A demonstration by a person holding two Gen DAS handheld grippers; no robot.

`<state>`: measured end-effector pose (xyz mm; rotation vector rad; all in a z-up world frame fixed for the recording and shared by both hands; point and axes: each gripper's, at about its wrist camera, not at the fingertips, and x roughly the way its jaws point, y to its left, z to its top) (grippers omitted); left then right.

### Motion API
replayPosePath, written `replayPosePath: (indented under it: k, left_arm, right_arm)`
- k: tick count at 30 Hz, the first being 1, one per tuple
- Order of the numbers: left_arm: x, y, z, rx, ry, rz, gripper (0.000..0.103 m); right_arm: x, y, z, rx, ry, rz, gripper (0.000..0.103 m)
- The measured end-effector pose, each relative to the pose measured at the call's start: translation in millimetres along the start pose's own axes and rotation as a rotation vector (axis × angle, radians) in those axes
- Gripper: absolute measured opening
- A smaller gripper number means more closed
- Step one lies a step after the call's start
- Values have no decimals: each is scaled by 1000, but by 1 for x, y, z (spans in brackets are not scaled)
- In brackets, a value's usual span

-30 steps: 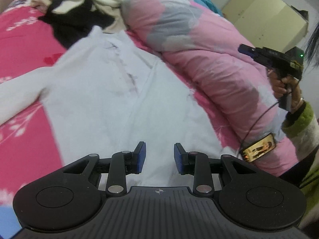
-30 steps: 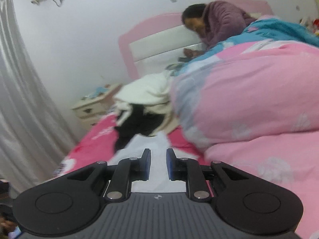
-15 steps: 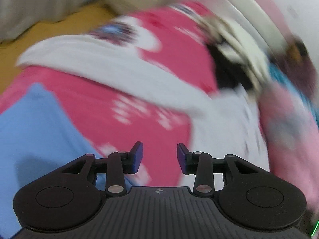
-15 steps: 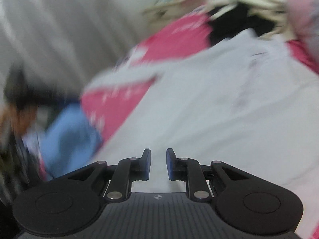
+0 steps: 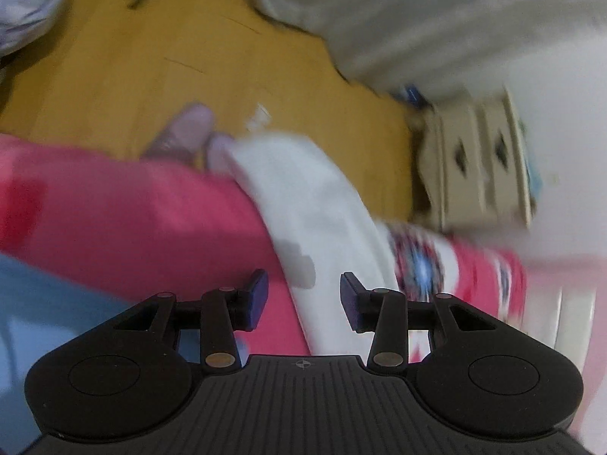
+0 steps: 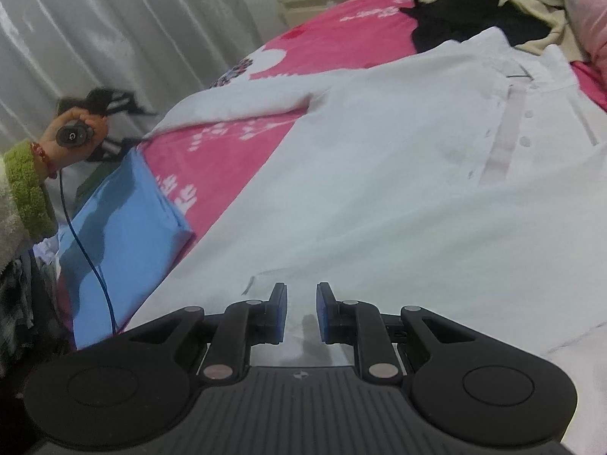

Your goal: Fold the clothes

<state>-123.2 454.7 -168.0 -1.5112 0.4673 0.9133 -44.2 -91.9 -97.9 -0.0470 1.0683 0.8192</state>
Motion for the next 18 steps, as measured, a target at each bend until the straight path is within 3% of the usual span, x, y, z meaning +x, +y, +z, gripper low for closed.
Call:
replayPosePath:
  k: [1,3,5,10,13,15,18]
  left_arm:
    - [1,3,8,-23,-11,1,44]
    - [8,8,22,-44,10,-14,57]
    - [19,10,32,-62,55,-43,57]
    - [35,7,44,-82,37,-49,57]
    - [41,-1,41,-51,14,-23,38]
    - [41,-7,36,-4,-12,-20,10]
    - [33,-17,26,88,-79,-13,4]
  right_arm:
    - [-1,-1,0,5,-3,-6,19]
    - [-2,-4,-1,12,-1,-15,19]
    - [0,-7,-2,20,7,-26,20]
    - [3,-9,-5,34,8,-33,20]
    - [3,-7,-7,23,3,-30,20]
    - [5,-5,-7,11,0,-23,20]
    - [15,-1,-4,-43,-16,-6,20]
